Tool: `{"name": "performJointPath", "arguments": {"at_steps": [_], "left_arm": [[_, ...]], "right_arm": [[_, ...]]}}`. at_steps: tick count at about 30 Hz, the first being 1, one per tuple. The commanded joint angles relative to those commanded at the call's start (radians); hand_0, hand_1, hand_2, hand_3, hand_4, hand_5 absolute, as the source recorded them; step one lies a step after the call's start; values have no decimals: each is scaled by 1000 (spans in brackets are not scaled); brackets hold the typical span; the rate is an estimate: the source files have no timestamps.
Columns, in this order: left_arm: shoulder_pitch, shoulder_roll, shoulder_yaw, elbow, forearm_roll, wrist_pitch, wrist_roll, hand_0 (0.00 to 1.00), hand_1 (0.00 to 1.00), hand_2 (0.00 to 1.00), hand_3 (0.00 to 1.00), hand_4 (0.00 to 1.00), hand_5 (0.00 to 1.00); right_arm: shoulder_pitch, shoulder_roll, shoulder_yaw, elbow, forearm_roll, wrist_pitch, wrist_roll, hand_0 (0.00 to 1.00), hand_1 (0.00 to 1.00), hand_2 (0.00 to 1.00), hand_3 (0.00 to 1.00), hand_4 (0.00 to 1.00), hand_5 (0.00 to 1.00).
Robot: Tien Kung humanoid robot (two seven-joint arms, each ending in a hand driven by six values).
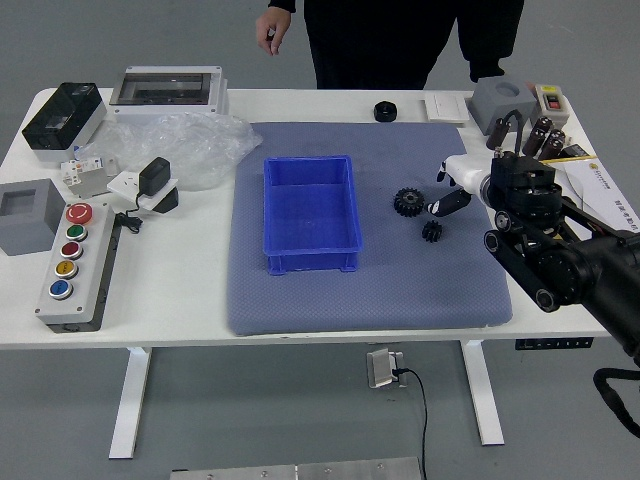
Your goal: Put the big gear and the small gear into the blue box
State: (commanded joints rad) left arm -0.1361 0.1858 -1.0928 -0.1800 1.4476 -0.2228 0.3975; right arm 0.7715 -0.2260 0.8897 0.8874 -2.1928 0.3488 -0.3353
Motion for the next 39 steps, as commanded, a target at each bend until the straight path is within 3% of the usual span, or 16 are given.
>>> {"name": "performJointPath", "arguments": {"at_steps": [9,20,28,39], "left_arm": [[1,10,0,0,-6,2,0,830,791,780,761,670,362],[6,11,-4,0,-5,3,1,830,791,780,761,669,361],[8,11,-14,0,4,2,4,830,791,780,760,670,361],[4,6,-17,0,9,2,5,830,791,780,759,670,361]], "right_arm": [[-28,-38,3,71,35,36,-22,682,642,720,752,741,503],[-64,-60,33,186,48,131,-77,669,611,704,742,736,468],[-82,-44,41,213,33,168,-102,663,602,709,745,724,438],[-85,1,35,191,-3,144,-106,652,596,706,743,714,435]]}}
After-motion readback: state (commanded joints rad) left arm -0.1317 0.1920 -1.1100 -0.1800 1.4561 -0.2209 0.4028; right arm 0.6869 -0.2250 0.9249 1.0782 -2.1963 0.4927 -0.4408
